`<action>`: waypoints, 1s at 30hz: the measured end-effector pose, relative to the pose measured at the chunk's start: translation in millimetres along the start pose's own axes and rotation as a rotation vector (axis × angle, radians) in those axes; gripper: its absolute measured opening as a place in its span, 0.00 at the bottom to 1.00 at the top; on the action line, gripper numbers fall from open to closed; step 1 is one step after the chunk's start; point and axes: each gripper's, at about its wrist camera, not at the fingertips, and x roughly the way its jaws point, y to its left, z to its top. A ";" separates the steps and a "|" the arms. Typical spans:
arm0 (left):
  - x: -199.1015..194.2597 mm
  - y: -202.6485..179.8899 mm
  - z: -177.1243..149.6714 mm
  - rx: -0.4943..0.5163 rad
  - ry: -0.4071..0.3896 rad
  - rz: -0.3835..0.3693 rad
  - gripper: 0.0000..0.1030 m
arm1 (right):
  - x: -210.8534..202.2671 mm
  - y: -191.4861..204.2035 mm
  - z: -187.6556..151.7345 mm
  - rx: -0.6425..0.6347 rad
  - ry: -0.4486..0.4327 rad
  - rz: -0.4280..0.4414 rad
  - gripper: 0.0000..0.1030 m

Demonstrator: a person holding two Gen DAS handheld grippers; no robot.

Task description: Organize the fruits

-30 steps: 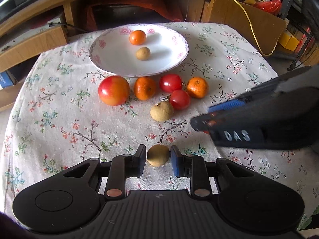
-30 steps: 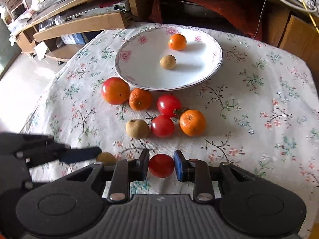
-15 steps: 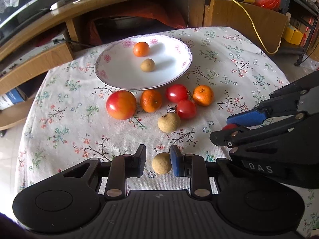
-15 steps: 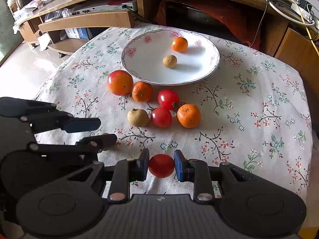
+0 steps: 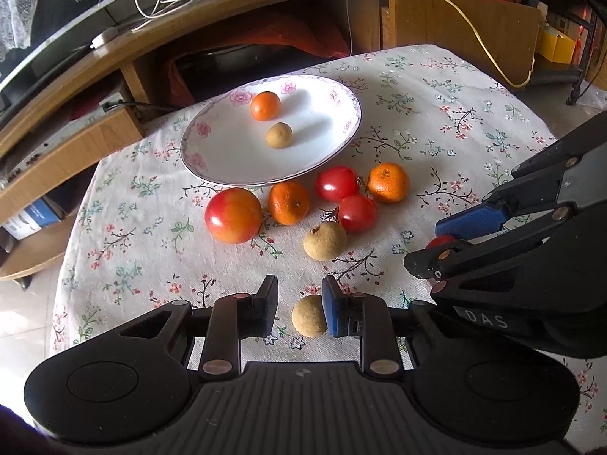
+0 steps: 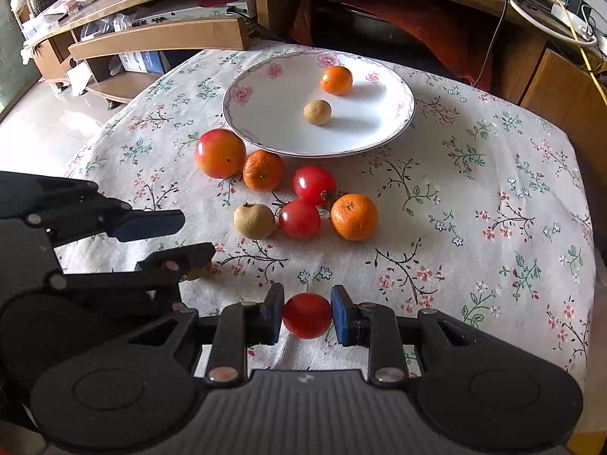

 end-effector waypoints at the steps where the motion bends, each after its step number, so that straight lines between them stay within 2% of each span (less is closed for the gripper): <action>1: 0.1 0.3 0.1 -0.001 0.000 -0.001 0.31 | 0.1 -0.2 -0.1 0.000 -0.001 0.000 0.18; 30: -8.2 1.3 5.8 0.015 -0.046 0.051 0.27 | -10.4 3.6 7.3 -0.005 -0.058 -0.008 0.18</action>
